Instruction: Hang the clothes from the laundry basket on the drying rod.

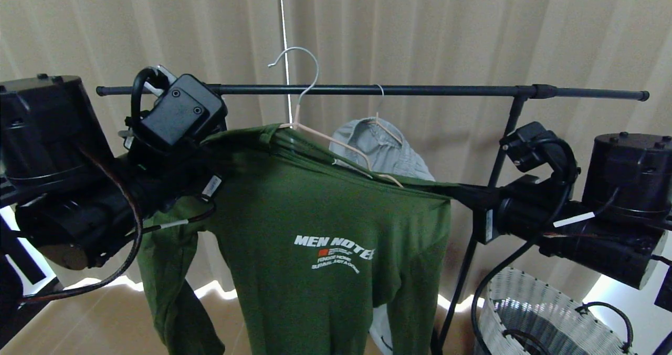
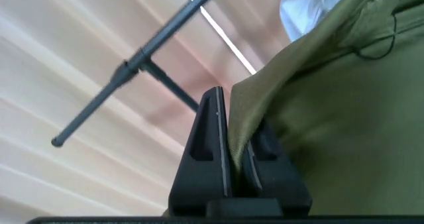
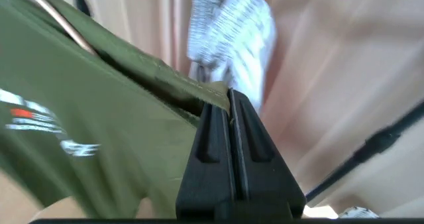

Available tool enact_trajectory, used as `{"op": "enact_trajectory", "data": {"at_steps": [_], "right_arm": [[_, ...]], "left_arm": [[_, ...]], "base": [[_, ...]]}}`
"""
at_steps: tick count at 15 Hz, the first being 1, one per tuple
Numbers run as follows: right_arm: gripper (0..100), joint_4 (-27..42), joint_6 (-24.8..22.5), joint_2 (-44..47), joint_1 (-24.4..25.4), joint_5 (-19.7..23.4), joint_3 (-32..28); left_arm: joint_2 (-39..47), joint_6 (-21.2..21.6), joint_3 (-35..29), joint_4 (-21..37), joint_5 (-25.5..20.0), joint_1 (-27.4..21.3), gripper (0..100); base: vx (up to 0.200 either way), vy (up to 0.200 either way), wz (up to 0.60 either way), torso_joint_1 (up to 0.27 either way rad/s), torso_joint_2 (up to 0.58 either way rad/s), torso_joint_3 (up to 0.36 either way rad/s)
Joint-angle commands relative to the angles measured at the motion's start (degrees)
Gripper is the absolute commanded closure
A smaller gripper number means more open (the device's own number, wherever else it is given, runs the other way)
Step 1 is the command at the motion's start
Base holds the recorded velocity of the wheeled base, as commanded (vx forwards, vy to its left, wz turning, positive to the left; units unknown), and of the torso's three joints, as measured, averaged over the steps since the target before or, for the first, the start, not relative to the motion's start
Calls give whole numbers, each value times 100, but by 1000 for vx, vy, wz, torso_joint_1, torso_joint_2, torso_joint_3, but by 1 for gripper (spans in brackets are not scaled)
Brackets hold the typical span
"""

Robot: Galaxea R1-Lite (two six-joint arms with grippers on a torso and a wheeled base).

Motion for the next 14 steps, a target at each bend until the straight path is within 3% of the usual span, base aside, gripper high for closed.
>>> {"op": "enact_trajectory", "data": {"at_steps": [1,2,3,4,10,14], "right_arm": [[100,166,-21,-218,239,5,-176],[100,694,-250,-323,424,5,-334],[0,825,-364,-358,433,14,-378],[0,1080,-575,-429,512,14,-475],[0,1107,-1208,-455,723,-21,-519],[0,1116,-1340,2,837,-83,-1336]], "left_arm": [[84,-15,3,-11,3,-21,100],[93,-138,-6,-20,153,-48,100],[101,-208,-23,-20,214,-92,100],[136,-393,-32,-20,372,-197,100],[216,-683,-129,-20,495,-399,100],[172,-1157,-102,-20,539,-839,100]], "base": [[0,0,0,0,0,0],[0,0,0,0,0,0],[0,0,0,0,0,0],[0,0,0,0,0,0],[0,0,0,0,0,0],[0,0,0,0,0,0]]}}
